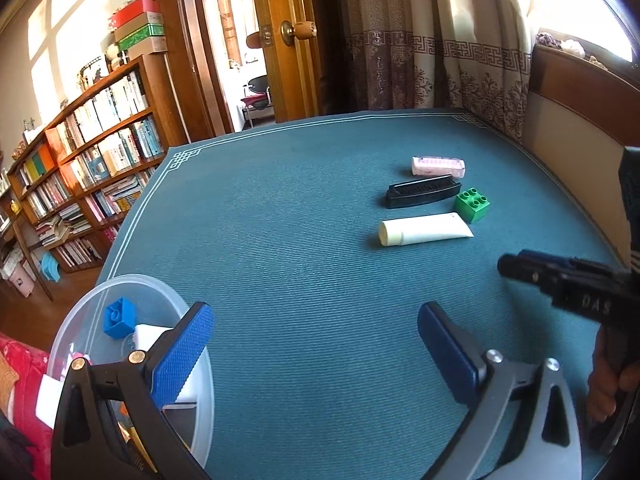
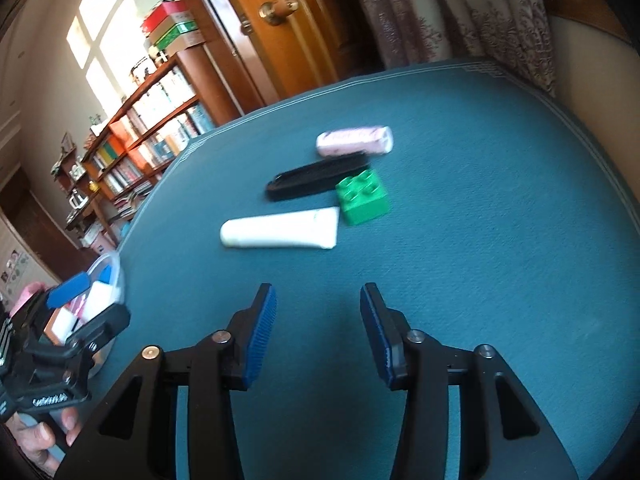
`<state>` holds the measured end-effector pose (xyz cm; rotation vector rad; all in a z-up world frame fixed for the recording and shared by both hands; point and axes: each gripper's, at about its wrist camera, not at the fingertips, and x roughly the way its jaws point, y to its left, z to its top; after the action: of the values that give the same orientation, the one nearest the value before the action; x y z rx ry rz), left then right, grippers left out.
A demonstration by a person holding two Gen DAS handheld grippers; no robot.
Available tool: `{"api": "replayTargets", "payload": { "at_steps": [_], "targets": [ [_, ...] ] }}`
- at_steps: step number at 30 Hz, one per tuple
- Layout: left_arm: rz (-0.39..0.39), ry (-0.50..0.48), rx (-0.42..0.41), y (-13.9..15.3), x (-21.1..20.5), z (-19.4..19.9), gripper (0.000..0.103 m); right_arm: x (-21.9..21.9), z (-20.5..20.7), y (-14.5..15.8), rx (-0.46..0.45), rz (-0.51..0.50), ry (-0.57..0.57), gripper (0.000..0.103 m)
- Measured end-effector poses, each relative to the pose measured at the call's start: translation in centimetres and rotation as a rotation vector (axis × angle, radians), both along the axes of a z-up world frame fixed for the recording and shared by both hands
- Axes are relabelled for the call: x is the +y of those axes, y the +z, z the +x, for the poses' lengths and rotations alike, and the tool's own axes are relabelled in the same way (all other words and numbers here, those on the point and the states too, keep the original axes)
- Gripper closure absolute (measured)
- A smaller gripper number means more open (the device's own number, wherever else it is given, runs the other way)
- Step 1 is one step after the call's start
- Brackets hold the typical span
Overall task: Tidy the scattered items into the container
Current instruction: 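Move the right gripper to the green brick and grasp it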
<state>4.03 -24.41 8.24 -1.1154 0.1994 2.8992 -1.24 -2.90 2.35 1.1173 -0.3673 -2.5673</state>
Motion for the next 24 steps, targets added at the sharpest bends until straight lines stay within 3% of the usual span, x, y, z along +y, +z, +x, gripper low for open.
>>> {"api": "replayTargets", "payload": {
  "at_steps": [2,19,20,24],
  "targets": [
    [0.002,-0.003,0.000,-0.1,0.3,-0.2,0.001,0.6,-0.9,0.2,0.012,0.014,-0.026,0.044],
    [0.043,-0.004,-0.035,-0.8,0.1,-2.3,0.001,-0.5,-8.1,-0.1,0.026,0.115,-0.052,0.045],
    [0.045,-0.004,-0.036,-0.9,0.2,-2.5,0.001,-0.6,-8.3,-0.3,0.023,0.121,-0.049,0.046],
    [0.045,-0.013,-0.045,-1.0,0.5,-3.3,0.001,-0.9,-8.4,-0.9,0.018,0.142,-0.047,0.065]
  ]
}}
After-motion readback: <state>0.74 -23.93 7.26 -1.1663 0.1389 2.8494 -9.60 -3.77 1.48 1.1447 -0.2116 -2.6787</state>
